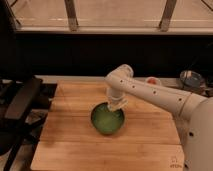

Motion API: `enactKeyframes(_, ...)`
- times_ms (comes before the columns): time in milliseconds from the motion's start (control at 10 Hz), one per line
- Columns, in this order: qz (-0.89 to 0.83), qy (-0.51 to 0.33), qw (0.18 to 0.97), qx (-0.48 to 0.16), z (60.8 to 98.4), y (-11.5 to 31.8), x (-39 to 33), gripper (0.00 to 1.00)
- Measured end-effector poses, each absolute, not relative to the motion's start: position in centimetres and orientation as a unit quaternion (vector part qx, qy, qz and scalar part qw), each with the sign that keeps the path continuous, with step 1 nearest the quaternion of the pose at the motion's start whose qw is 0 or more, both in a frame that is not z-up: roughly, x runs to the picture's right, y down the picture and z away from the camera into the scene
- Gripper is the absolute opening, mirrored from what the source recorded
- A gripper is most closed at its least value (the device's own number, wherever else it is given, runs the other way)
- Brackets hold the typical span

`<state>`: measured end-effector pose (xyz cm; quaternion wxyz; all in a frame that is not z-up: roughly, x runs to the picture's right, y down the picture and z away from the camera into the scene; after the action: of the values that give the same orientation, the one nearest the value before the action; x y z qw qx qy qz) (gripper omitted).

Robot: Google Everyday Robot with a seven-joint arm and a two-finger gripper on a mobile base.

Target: Place the white sponge in the ceramic bowl

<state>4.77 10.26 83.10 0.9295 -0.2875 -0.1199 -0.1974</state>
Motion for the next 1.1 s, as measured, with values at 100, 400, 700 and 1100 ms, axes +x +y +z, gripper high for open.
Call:
enactKeyframes(100,-0.204,-0.125,0.927,-0.290,83.2,10.7,4.5,0.23)
enactKeyframes(400,-0.220,-0.126,0.919,-0.301,83.4,12.6,1.3,0.53)
enactKeyframes(700,-0.231,-0.124,0.914,-0.311,83.2,14.2,-0.3,0.78)
enactKeyframes(1100,-0.228,-0.123,0.917,-0.305,83.2,13.7,0.0,0.80)
